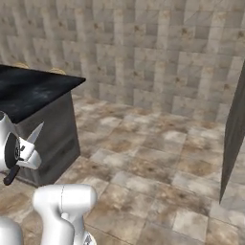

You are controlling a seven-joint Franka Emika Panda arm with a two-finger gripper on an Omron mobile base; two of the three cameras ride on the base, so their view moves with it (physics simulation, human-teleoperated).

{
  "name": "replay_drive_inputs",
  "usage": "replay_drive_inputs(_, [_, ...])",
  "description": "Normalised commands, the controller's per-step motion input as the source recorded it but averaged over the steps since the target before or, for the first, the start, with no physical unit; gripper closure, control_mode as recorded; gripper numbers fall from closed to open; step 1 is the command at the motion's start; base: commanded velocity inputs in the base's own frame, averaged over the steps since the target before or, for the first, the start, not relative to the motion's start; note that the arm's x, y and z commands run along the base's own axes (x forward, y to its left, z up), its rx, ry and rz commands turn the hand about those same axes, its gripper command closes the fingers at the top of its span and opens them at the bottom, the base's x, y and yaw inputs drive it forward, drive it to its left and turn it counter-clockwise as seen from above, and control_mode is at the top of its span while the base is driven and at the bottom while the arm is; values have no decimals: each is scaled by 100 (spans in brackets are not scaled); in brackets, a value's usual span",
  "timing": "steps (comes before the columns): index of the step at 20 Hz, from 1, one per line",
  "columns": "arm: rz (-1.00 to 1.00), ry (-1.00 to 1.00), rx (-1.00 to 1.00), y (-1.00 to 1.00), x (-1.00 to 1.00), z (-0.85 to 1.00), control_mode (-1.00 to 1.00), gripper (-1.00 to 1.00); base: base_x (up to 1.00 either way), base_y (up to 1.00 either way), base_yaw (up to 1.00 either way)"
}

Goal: Pick up the knife from the drawer and place it on the cutting board. Then place the meat from the plate to the cutting board.

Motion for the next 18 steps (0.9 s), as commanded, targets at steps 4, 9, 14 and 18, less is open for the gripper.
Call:
replay_drive_inputs(4, [0,0,0,0,0,0,100,100,16,0,-43])
replay_drive_inputs(9, [0,0,0,0,0,0,100,100,17,0,-42])
replay_drive_inputs(14, [0,0,0,0,0,0,100,100,20,0,-42])
replay_drive_inputs(18, [0,0,0,0,0,0,100,100,22,0,-42])
